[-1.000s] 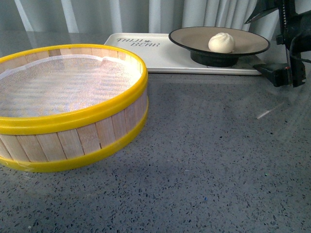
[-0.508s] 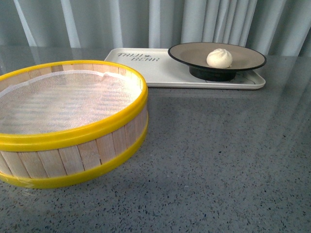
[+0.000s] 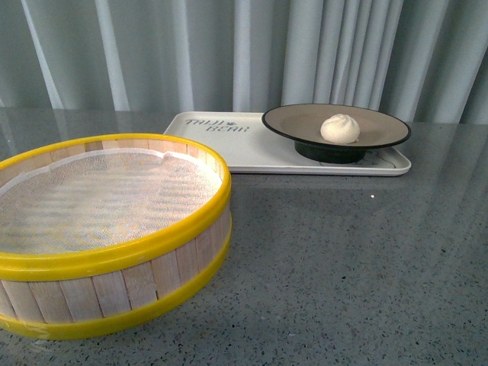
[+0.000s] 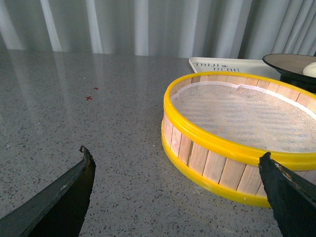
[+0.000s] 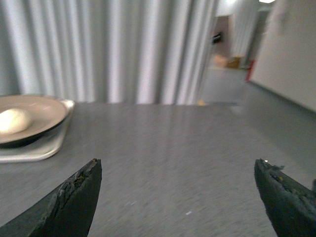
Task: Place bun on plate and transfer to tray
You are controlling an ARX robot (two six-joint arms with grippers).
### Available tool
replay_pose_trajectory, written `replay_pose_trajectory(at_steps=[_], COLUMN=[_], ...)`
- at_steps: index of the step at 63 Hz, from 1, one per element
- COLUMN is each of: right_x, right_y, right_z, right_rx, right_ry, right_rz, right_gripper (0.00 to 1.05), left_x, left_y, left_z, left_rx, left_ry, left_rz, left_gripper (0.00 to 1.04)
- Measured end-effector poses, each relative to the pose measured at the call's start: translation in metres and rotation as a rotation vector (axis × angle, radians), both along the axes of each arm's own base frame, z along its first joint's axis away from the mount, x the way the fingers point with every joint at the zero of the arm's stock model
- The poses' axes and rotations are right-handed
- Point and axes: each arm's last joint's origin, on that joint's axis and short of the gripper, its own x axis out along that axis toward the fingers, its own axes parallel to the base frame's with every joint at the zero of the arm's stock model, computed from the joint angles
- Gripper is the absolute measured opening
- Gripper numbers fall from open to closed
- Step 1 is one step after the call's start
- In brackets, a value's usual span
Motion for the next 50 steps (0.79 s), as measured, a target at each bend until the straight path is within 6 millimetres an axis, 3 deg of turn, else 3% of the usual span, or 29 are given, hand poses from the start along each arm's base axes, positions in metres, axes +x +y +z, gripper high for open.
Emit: replay_pose_trajectory(at_steps=[7,16,27,50], right_x=[-0.015,-0.023,-0.028,-0.037], right_y=[0.020,0.037,0.047,0.066], right_z=[-0.021,-0.034,-0.046,-0.060], right_rx=[0.089,0.099,0.099,0.098], right_ry=[0.073,0.061,0.061,0.058], right_rz=[0.144,0.149,0.157,0.168], right_gripper=[0.68,0.36,0.04,0.02], left_x=[0.000,0.000,0.000,0.000], left_y=[0.000,0.000,0.000,0.000], left_z=[0.000,0.000,0.000,0.000], left_rx=[0.000,0.000,0.000,0.000], left_ry=[0.000,0.000,0.000,0.000], left_rz=[0.000,0.000,0.000,0.000], left_gripper=[0.98,0.98,0.98,0.98])
